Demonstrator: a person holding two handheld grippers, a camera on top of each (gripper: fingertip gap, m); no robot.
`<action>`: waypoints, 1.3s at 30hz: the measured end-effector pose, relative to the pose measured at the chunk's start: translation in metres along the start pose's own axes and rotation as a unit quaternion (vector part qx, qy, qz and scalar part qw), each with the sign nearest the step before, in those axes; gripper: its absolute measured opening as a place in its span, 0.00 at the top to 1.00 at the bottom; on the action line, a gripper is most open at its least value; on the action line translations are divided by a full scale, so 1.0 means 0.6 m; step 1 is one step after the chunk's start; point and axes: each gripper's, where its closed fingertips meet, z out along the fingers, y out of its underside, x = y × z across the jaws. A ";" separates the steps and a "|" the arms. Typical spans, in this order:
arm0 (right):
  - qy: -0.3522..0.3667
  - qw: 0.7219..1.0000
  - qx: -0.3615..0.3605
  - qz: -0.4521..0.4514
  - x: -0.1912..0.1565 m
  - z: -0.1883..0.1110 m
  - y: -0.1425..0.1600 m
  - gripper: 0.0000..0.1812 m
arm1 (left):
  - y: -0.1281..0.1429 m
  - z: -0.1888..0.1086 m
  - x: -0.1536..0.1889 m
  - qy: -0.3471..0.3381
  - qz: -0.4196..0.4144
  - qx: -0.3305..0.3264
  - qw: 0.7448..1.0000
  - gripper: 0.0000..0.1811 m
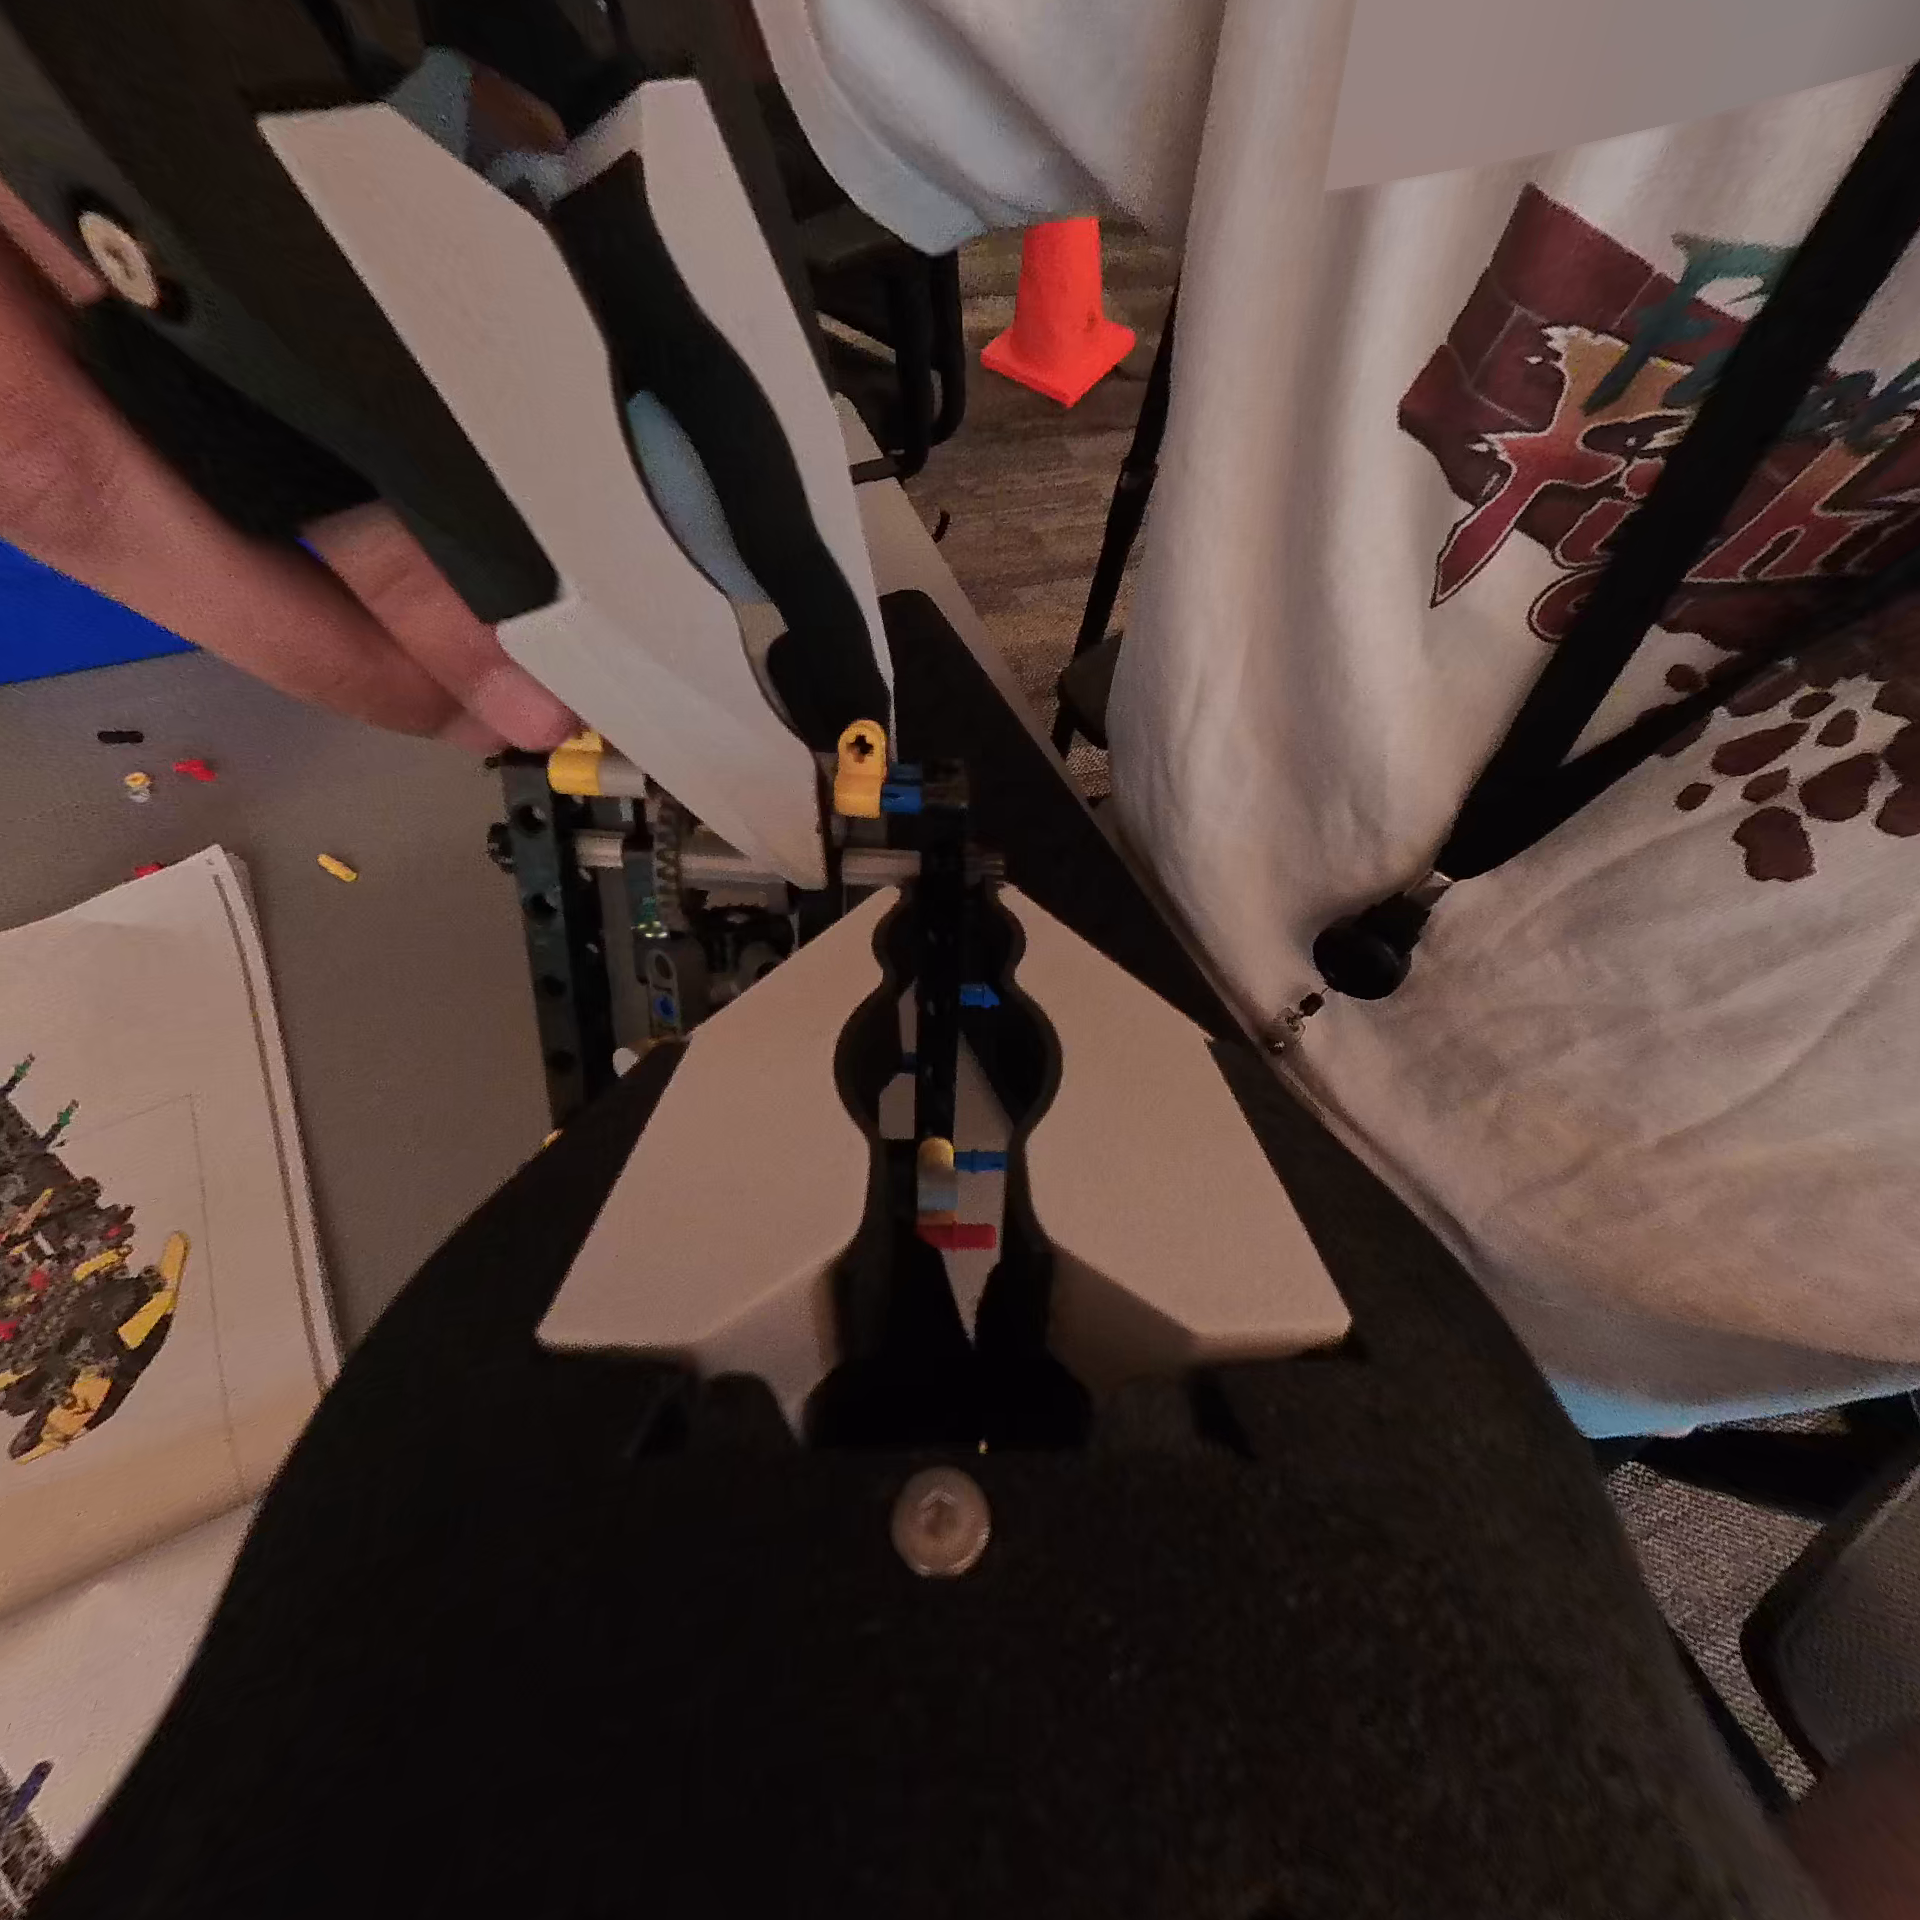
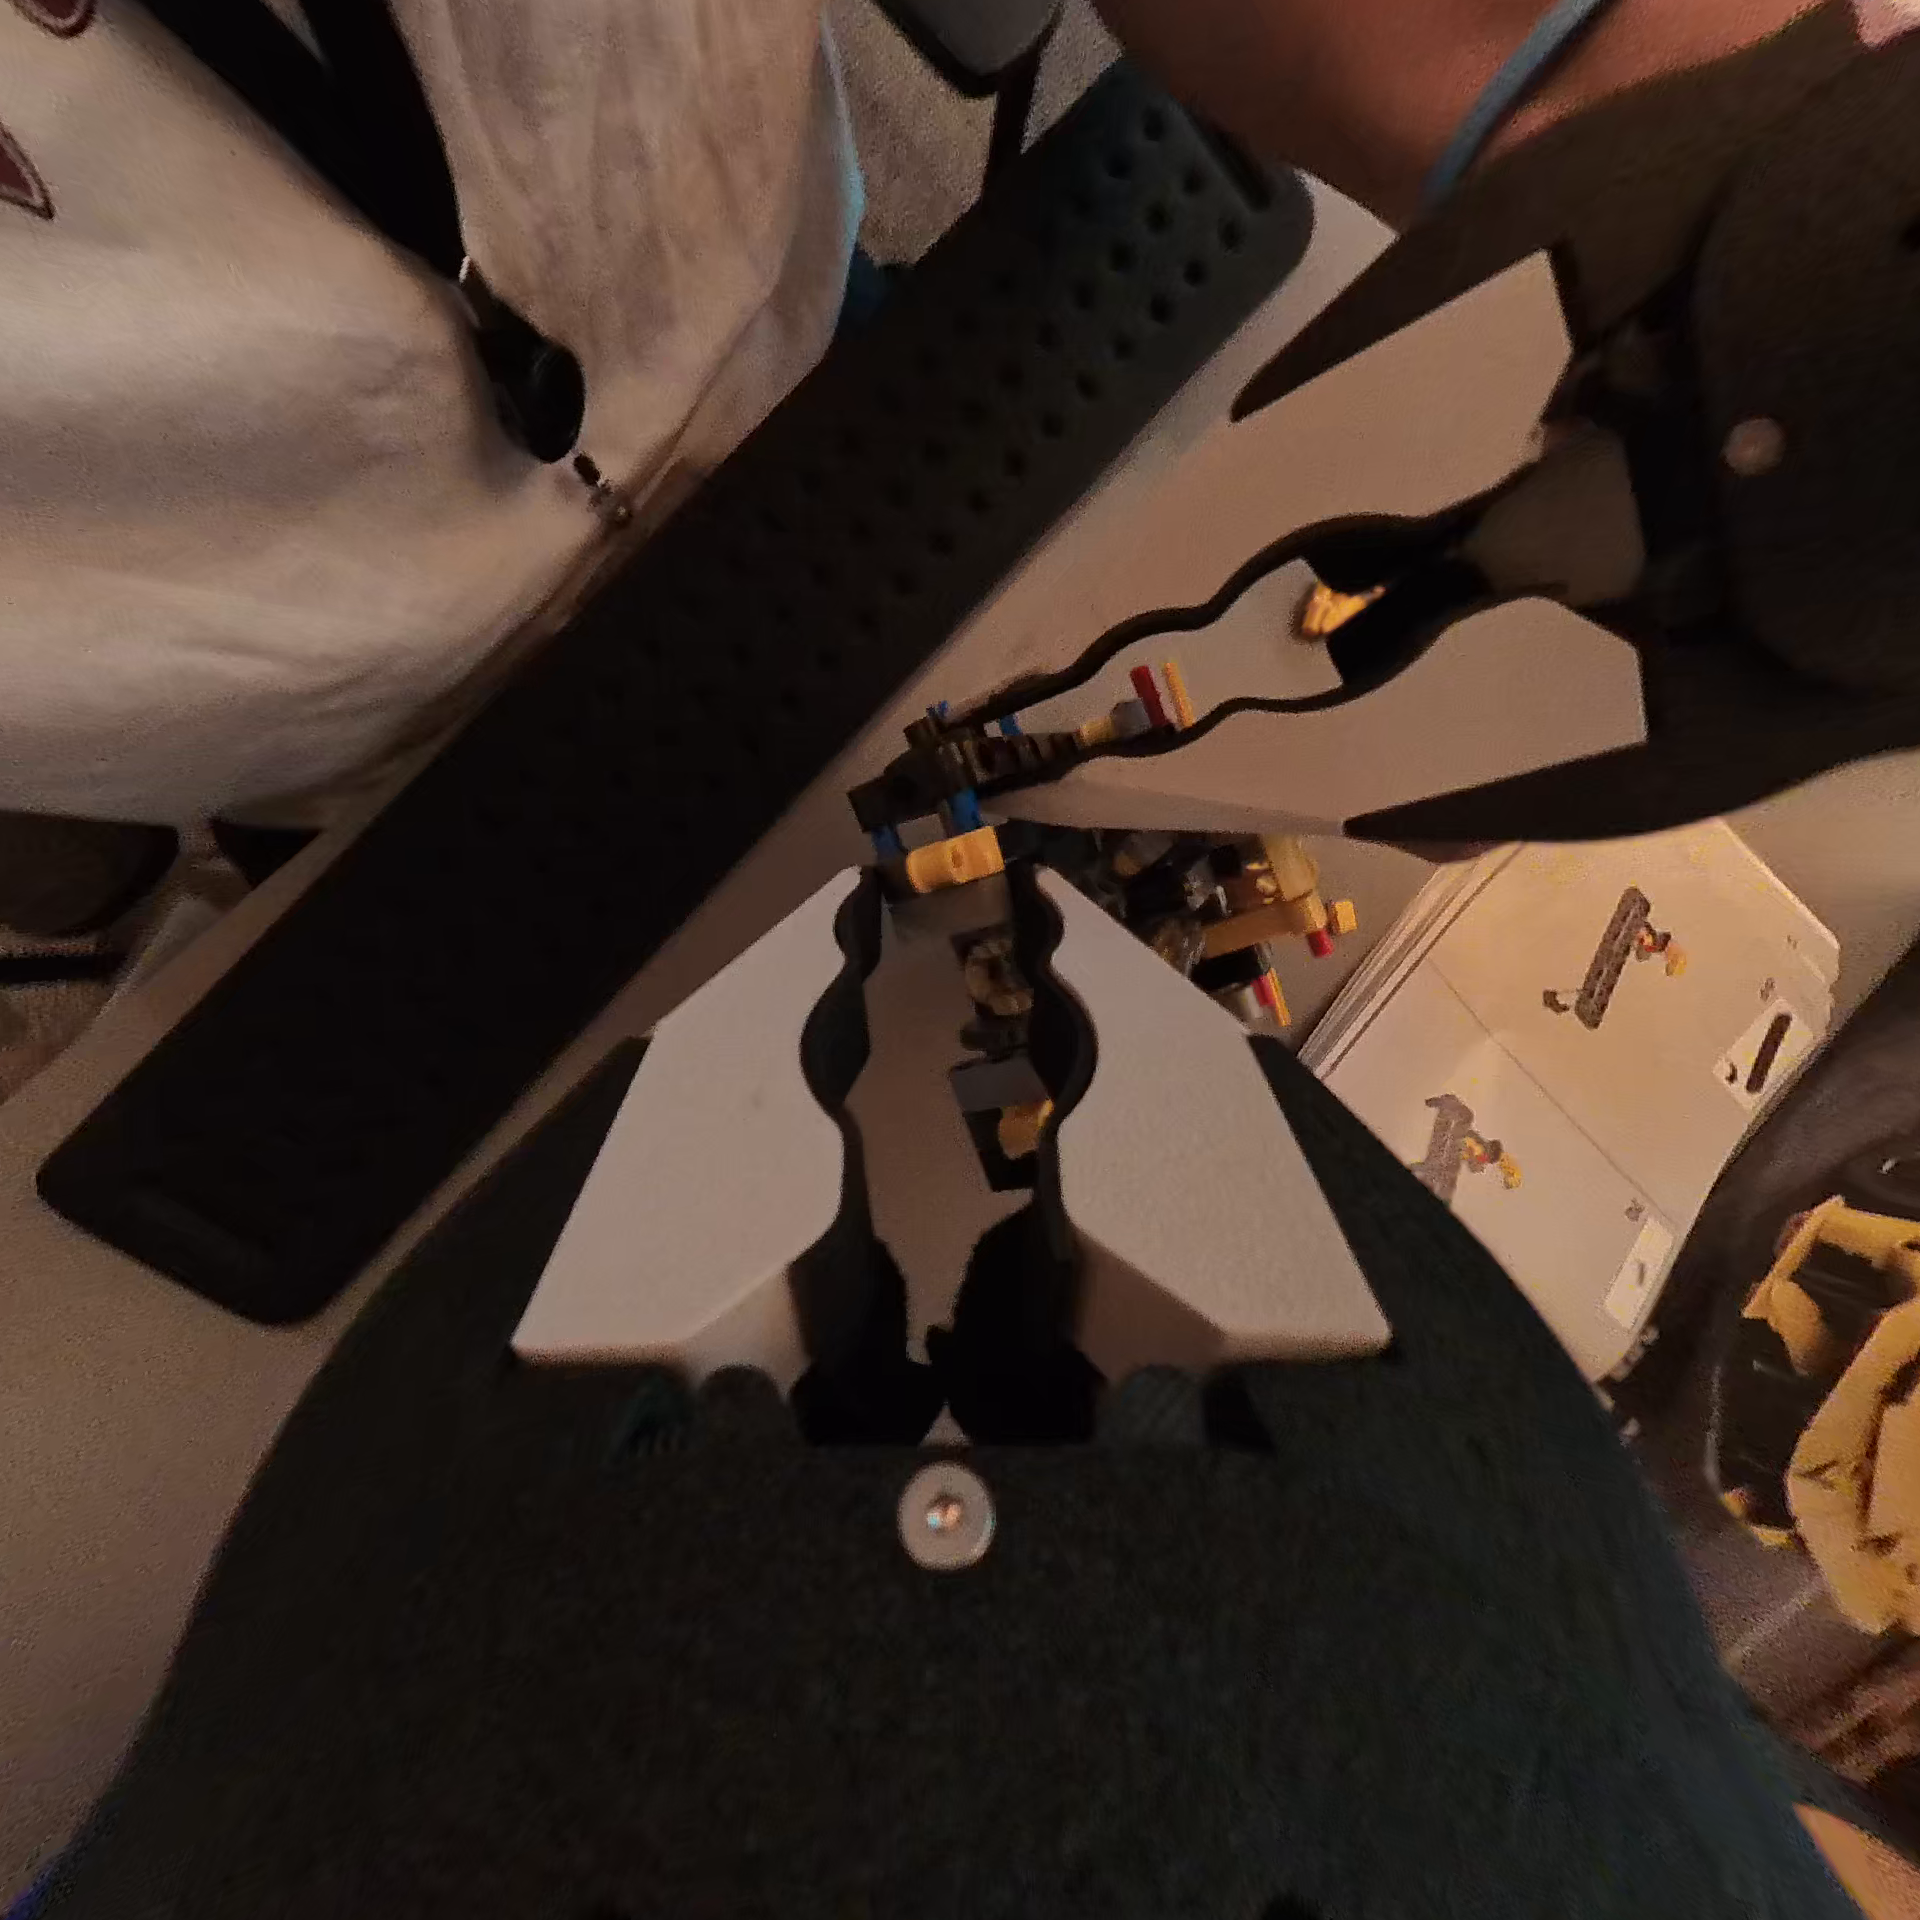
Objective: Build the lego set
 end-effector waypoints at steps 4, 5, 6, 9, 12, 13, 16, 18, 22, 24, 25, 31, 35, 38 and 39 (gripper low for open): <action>0.087 0.992 0.040 0.079 0.015 -0.022 0.004 0.76 | -0.006 0.005 -0.013 -0.023 -0.007 0.001 1.000 0.94; 0.111 0.986 0.059 0.114 0.016 -0.029 0.006 0.74 | -0.009 0.007 -0.014 -0.025 -0.007 0.006 1.000 0.94; 0.126 0.977 0.077 0.155 0.010 -0.031 0.009 0.75 | -0.011 0.008 -0.015 -0.028 -0.007 0.010 1.000 0.94; 0.188 0.934 0.161 0.257 -0.009 -0.037 0.008 0.71 | -0.013 0.014 -0.022 -0.042 -0.005 0.010 0.999 0.94; 0.252 0.875 0.240 0.337 -0.016 -0.040 0.008 0.73 | -0.014 0.017 -0.028 -0.044 -0.007 0.007 0.999 0.94; 0.268 0.865 0.244 0.346 -0.019 -0.036 0.009 0.72 | -0.014 0.019 -0.028 -0.044 -0.008 0.006 0.999 0.94; 0.342 0.845 0.234 0.338 -0.010 -0.046 0.010 0.76 | -0.013 0.024 -0.028 -0.041 -0.005 -0.004 0.999 0.94; 0.358 0.846 0.217 0.330 -0.006 -0.043 0.009 0.78 | -0.012 0.027 -0.028 -0.040 -0.005 -0.008 0.999 0.94; 0.342 0.852 0.198 0.343 -0.003 -0.020 0.017 0.77 | -0.011 0.031 -0.028 -0.039 -0.004 -0.013 0.999 0.94; 0.346 0.845 0.213 0.348 0.002 -0.022 0.015 0.82 | -0.011 0.032 -0.028 -0.040 -0.002 -0.015 0.999 0.94; 0.344 0.841 0.220 0.356 0.003 -0.021 0.015 0.82 | -0.011 0.032 -0.028 -0.041 -0.001 -0.014 0.999 0.94; 0.350 0.824 0.229 0.383 0.002 -0.020 0.016 0.83 | -0.010 0.034 -0.029 -0.037 0.005 -0.013 0.999 0.94; 0.362 0.811 0.234 0.395 0.000 -0.019 0.021 0.82 | -0.009 0.036 -0.029 -0.015 0.003 0.003 1.000 0.94; 0.368 0.804 0.244 0.398 -0.003 -0.019 0.025 0.83 | -0.009 0.039 -0.031 -0.012 0.005 0.006 1.000 0.94; 0.366 0.804 0.248 0.398 -0.005 -0.019 0.027 0.83 | -0.010 0.041 -0.033 -0.021 0.011 0.009 1.000 0.94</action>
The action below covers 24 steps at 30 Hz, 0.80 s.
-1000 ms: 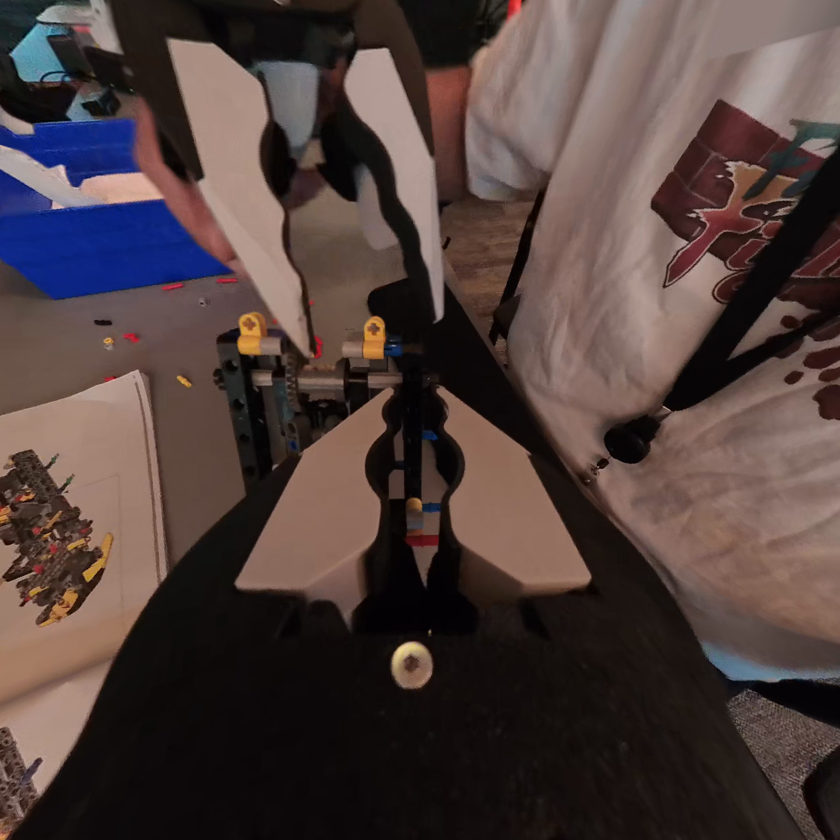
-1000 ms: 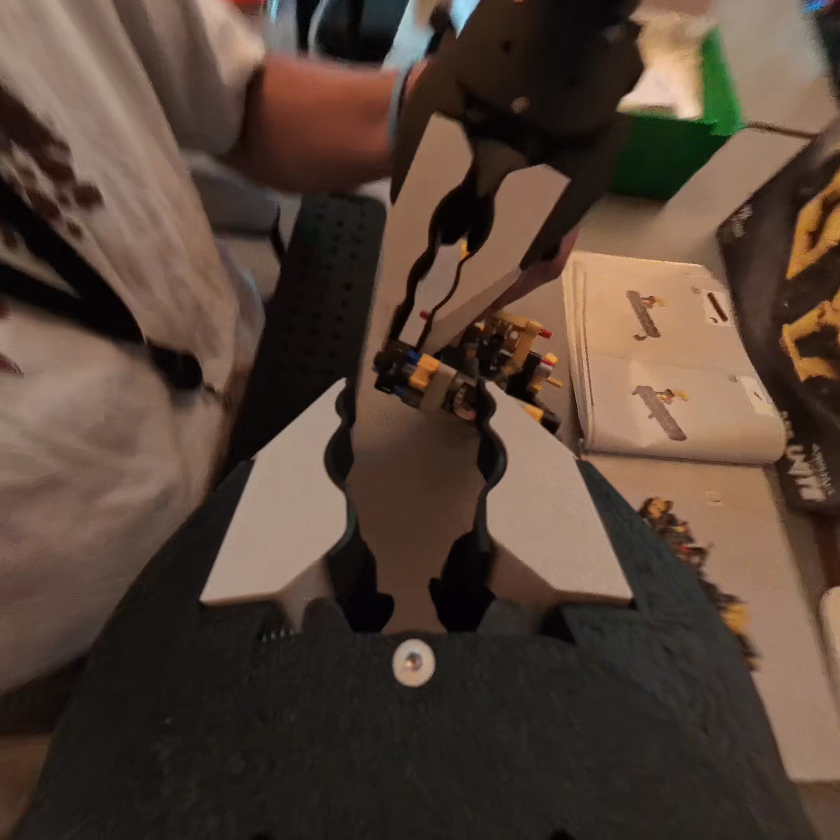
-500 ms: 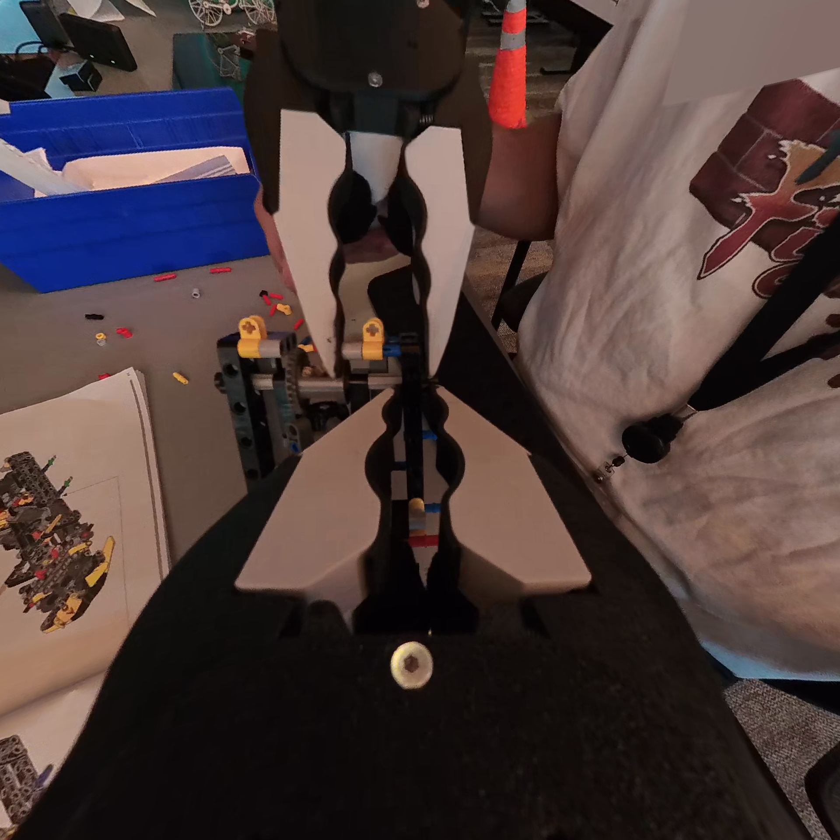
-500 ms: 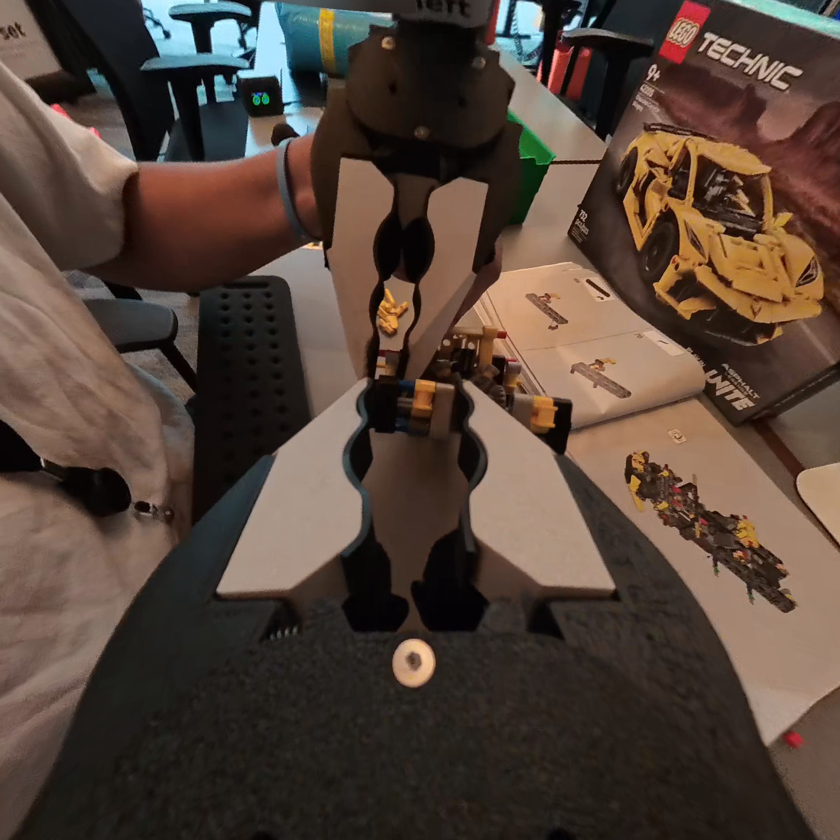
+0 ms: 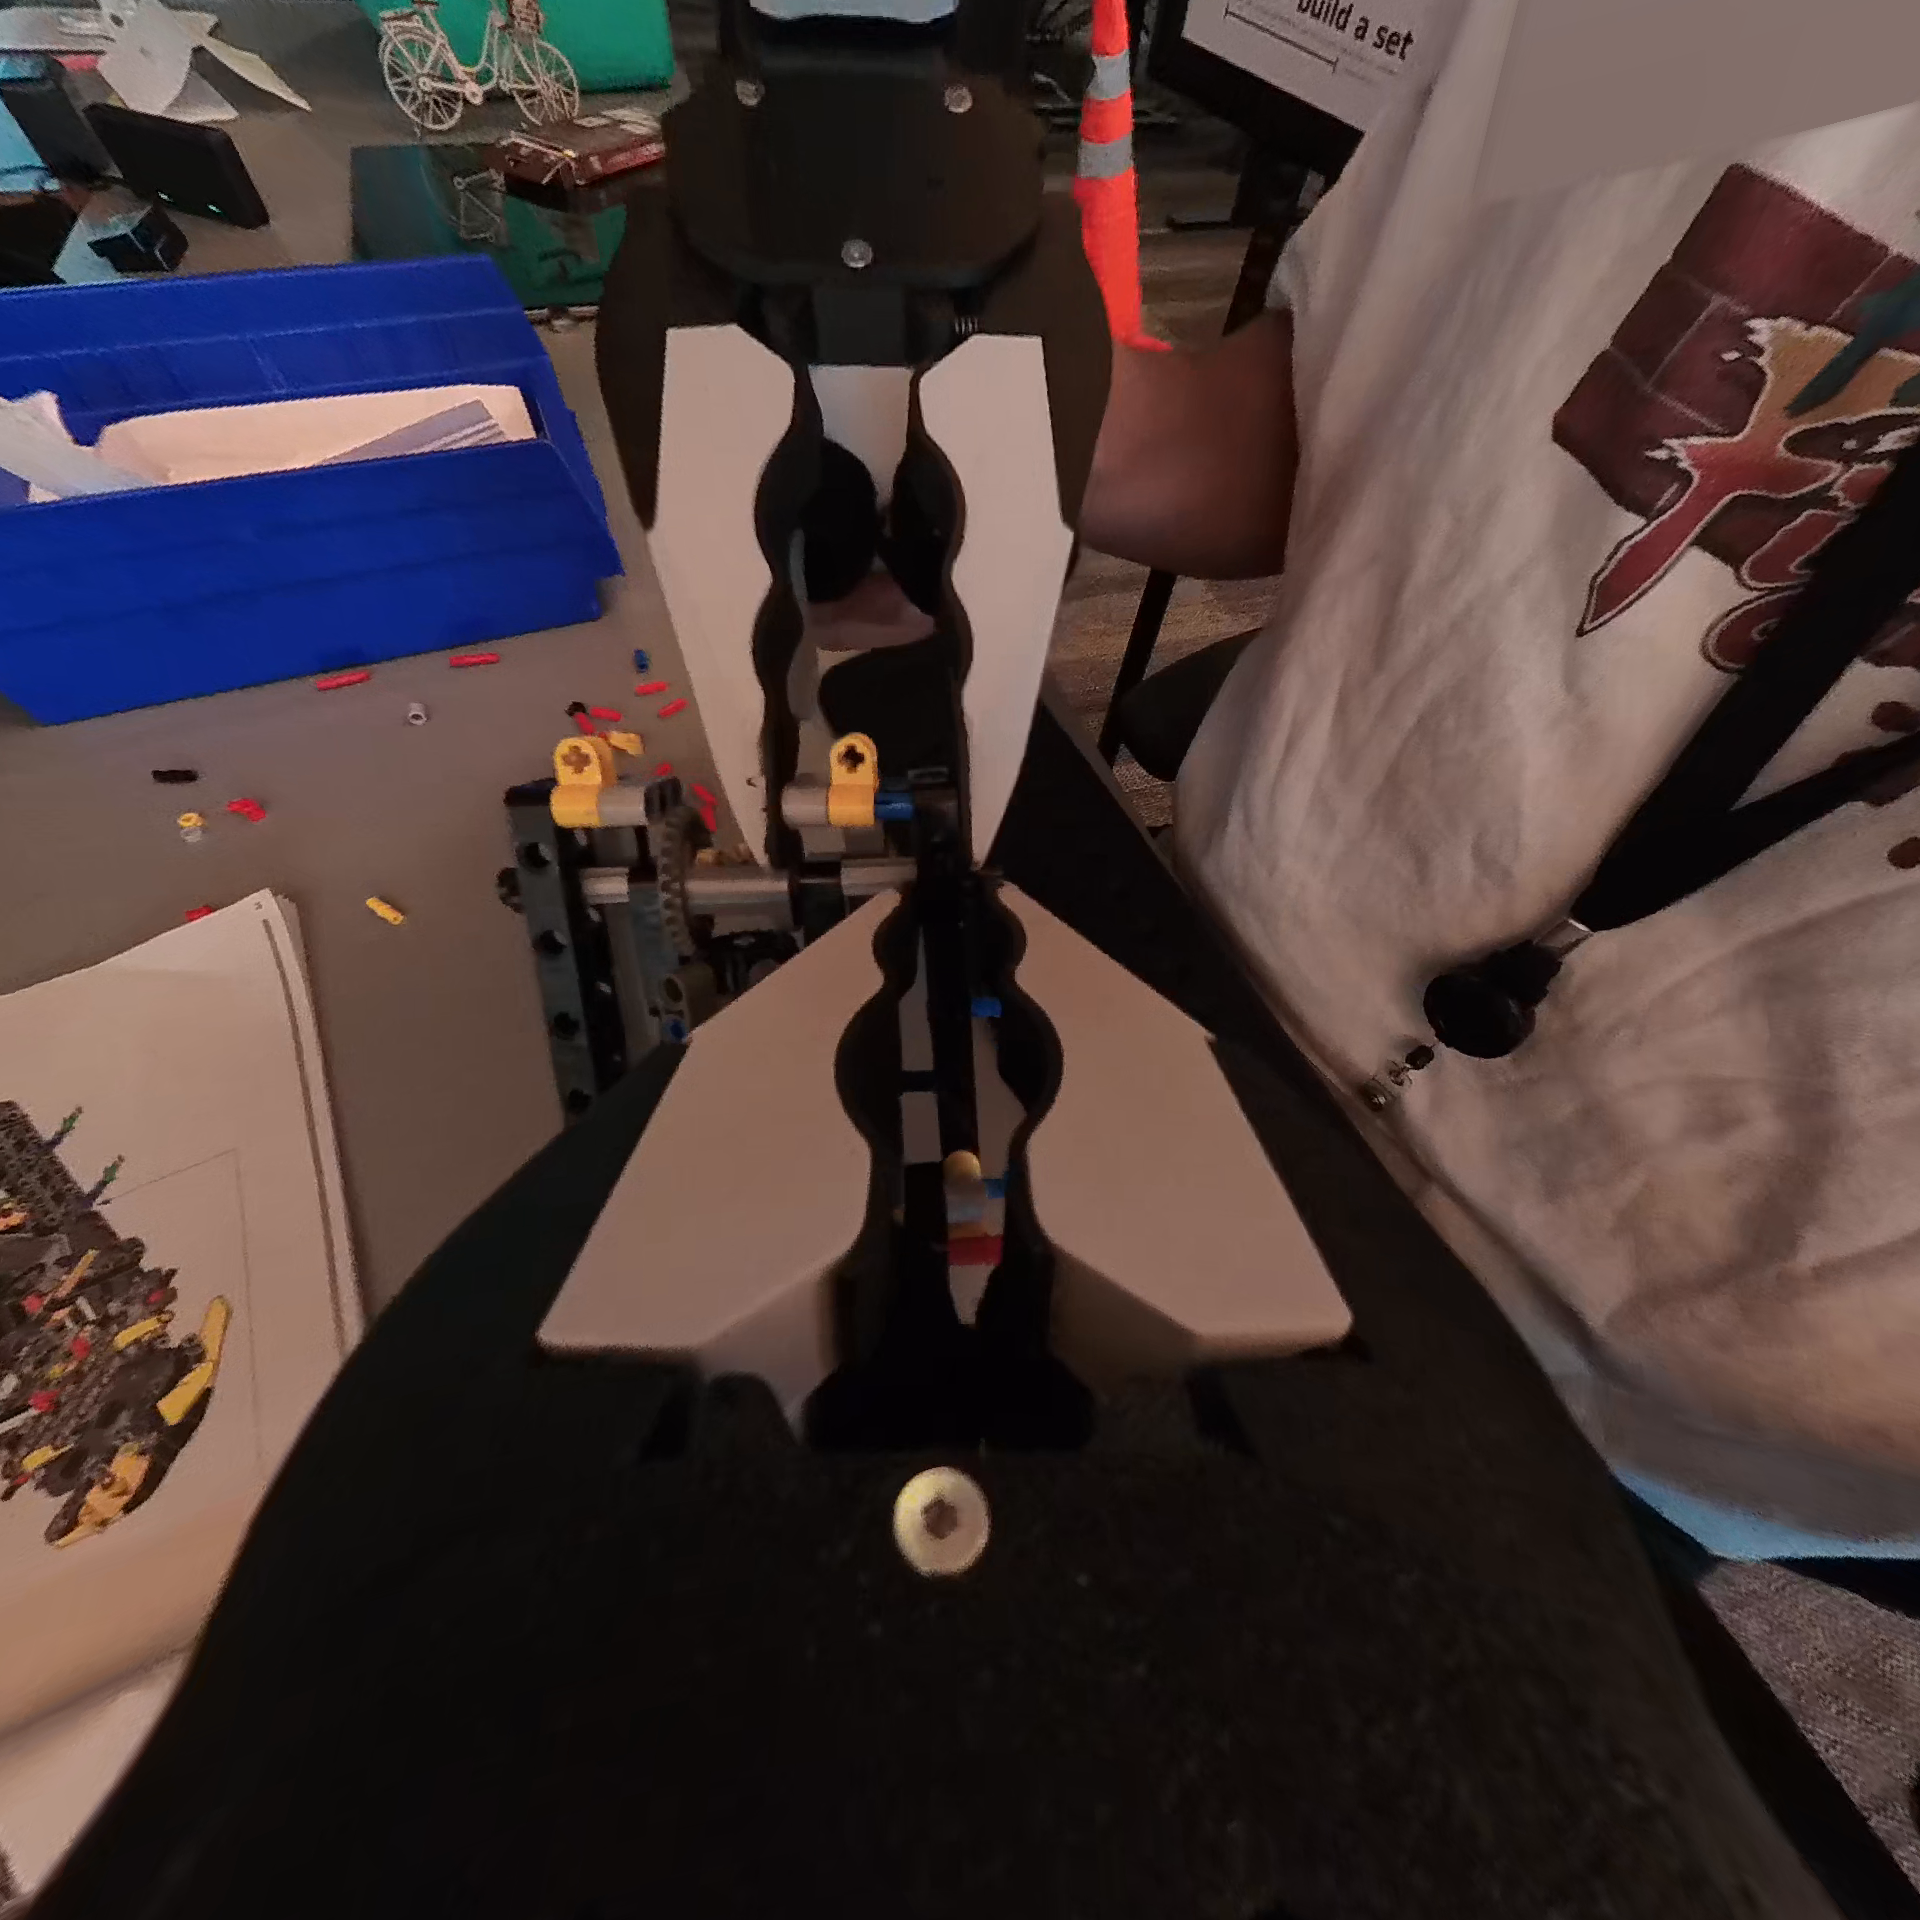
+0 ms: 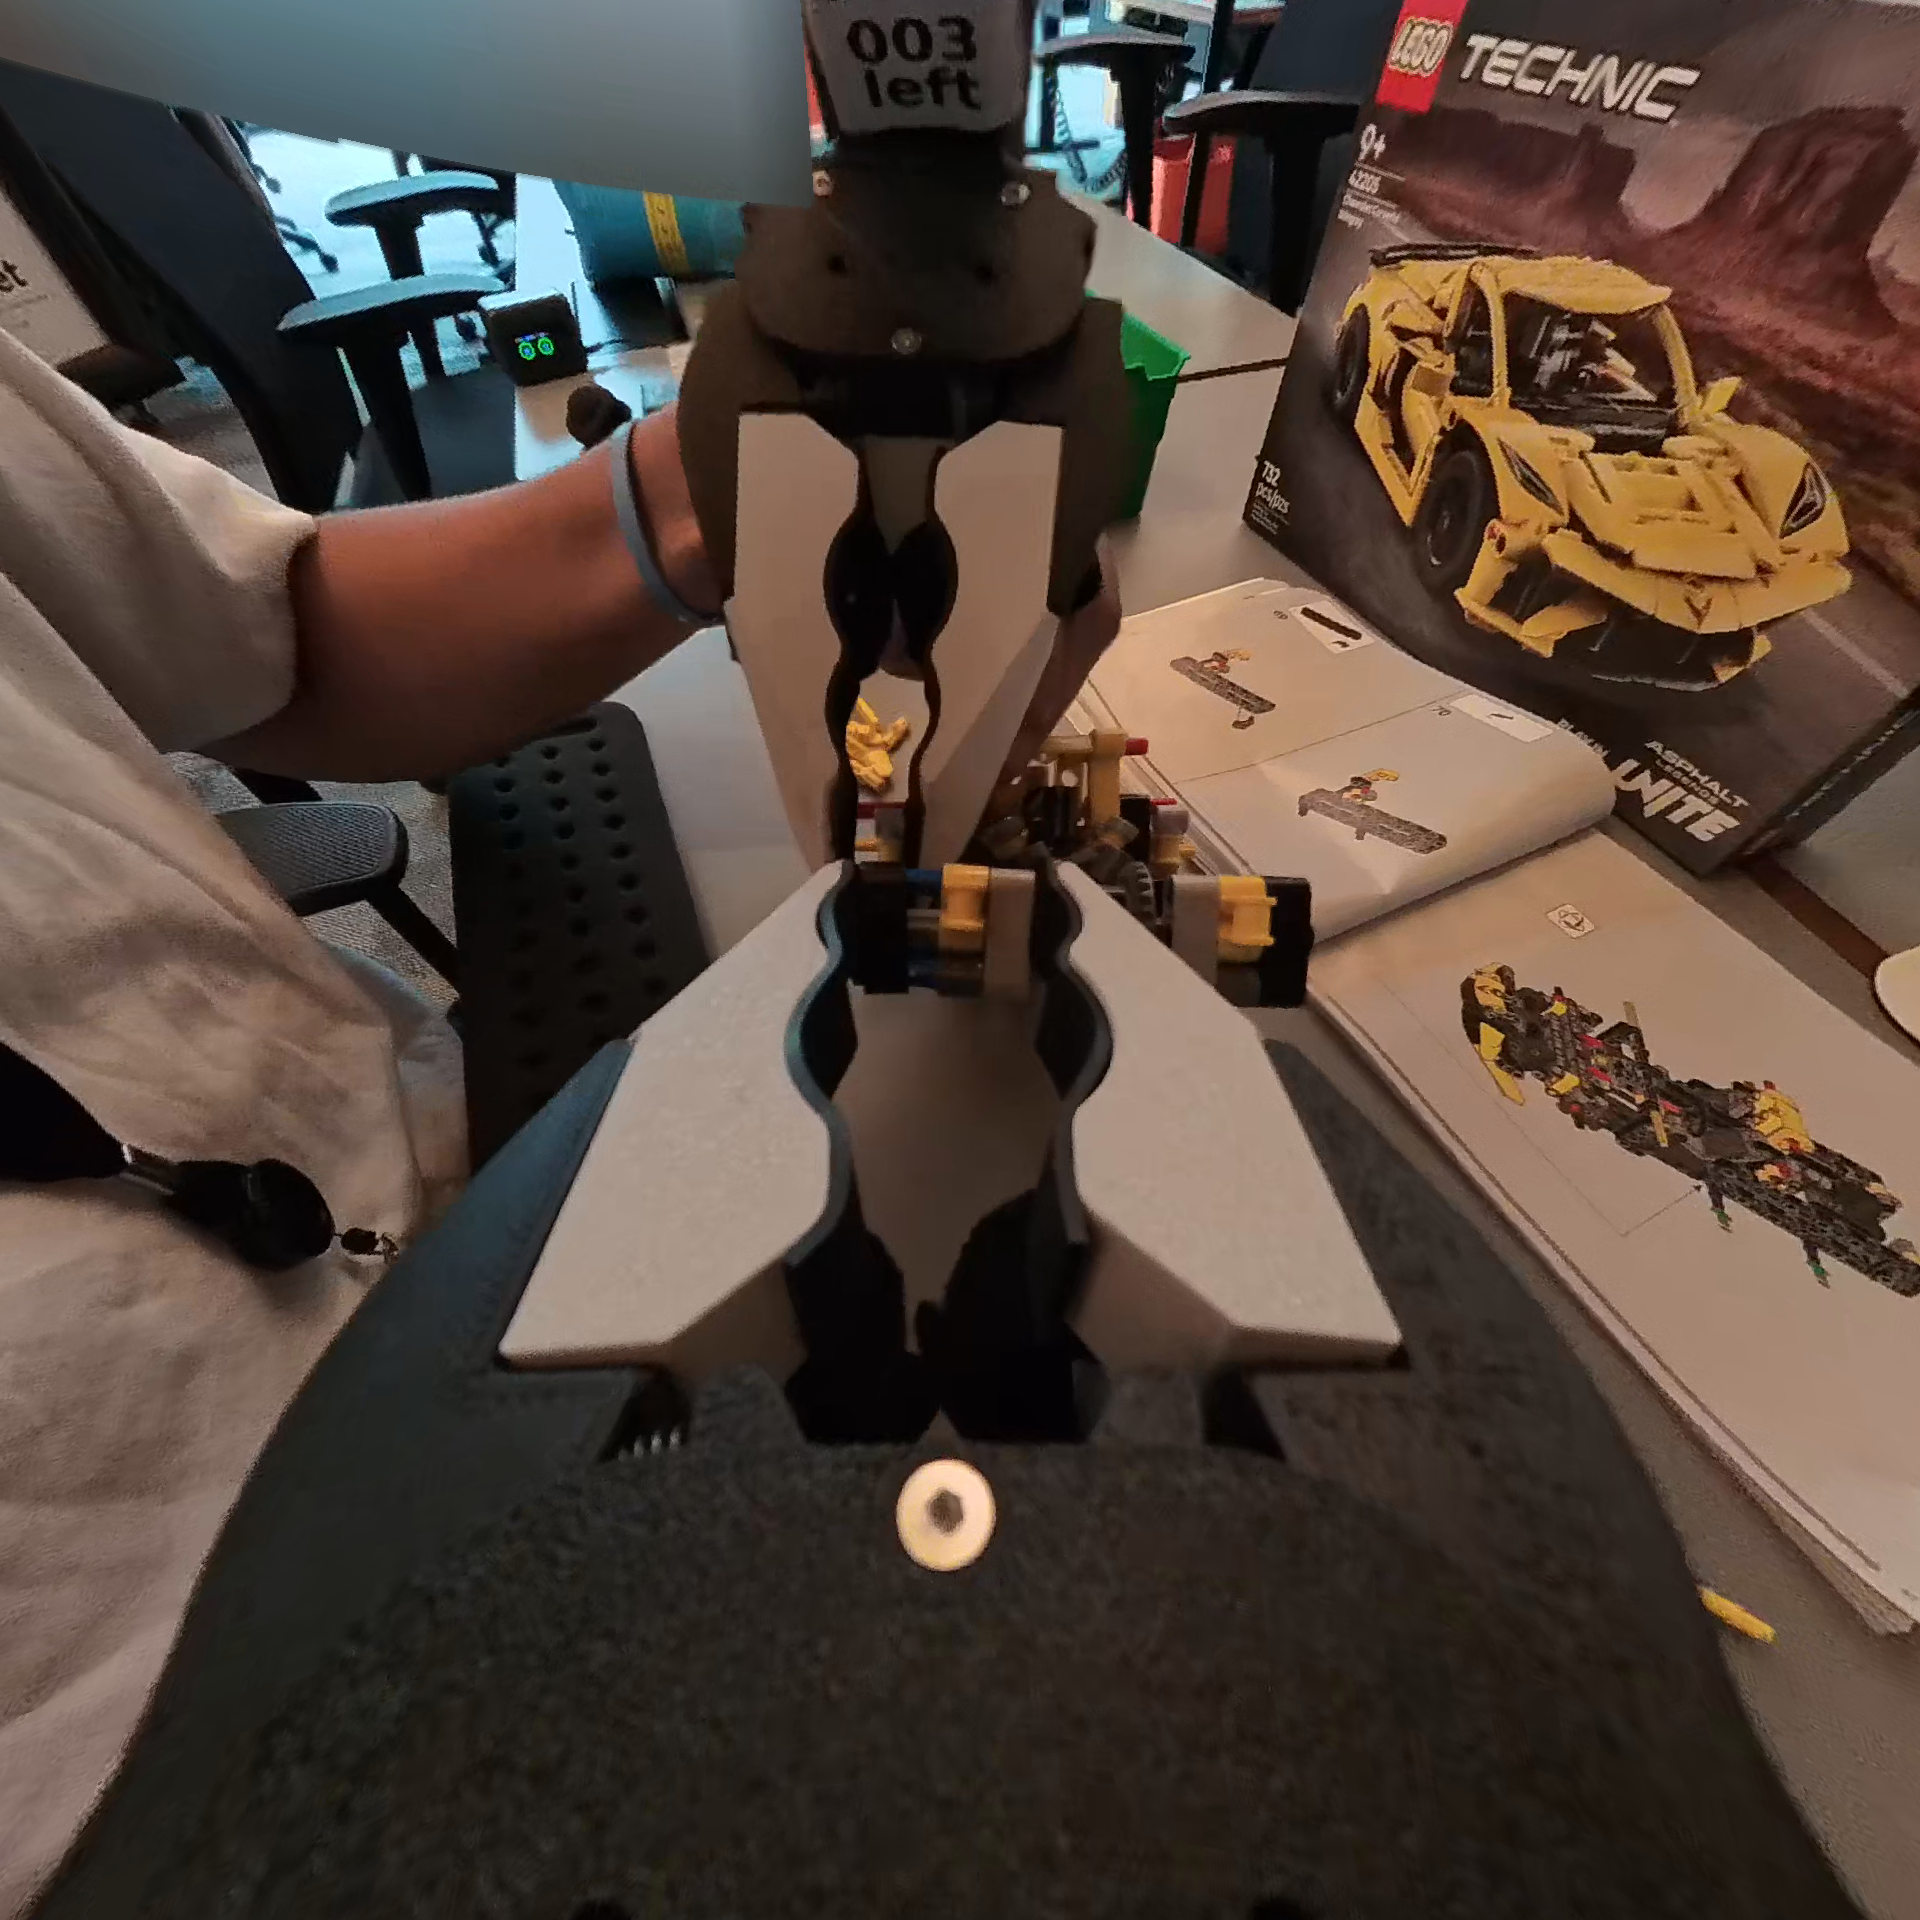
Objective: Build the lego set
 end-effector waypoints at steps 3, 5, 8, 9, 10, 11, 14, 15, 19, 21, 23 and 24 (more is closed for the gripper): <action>-0.011 1.000 0.006 0.017 0.010 -0.014 0.012 0.83 | -0.017 -0.026 -0.017 -0.063 -0.014 0.058 0.996 0.90; -0.011 0.999 0.014 0.027 0.013 -0.025 0.030 0.83 | -0.007 -0.078 -0.034 -0.112 -0.059 0.096 0.987 0.84; -0.016 0.998 0.022 0.061 0.022 -0.048 0.073 0.83 | 0.059 -0.113 -0.071 -0.206 -0.077 0.071 0.973 0.75; -0.020 0.997 0.027 0.074 0.026 -0.057 0.087 0.83 | 0.081 -0.105 -0.077 -0.216 -0.080 0.051 0.972 0.73; -0.028 0.995 0.034 0.085 0.029 -0.065 0.097 0.83 | 0.097 -0.090 -0.082 -0.210 -0.089 0.036 0.973 0.69; -0.034 0.995 0.038 0.088 0.033 -0.073 0.110 0.83 | 0.109 -0.069 -0.084 -0.197 -0.098 0.023 0.975 0.66; -0.048 0.993 0.015 0.107 0.048 -0.087 0.157 0.83 | 0.132 -0.010 -0.093 -0.174 -0.097 -0.025 0.980 0.60; -0.051 0.994 0.010 0.100 0.050 -0.090 0.170 0.83 | 0.137 0.007 -0.094 -0.166 -0.093 -0.041 0.981 0.57; -0.066 0.992 -0.028 0.107 0.061 -0.094 0.218 0.83 | 0.154 0.060 -0.095 -0.141 -0.082 -0.096 0.982 0.54; -0.068 0.991 -0.058 0.098 0.064 -0.091 0.238 0.82 | 0.160 0.078 -0.095 -0.134 -0.082 -0.117 0.981 0.54; -0.071 0.989 -0.092 0.087 0.065 -0.084 0.259 0.82 | 0.173 0.092 -0.098 -0.136 -0.083 -0.145 0.977 0.54; -0.071 0.989 -0.104 0.082 0.065 -0.080 0.267 0.82 | 0.179 0.099 -0.098 -0.135 -0.084 -0.156 0.975 0.54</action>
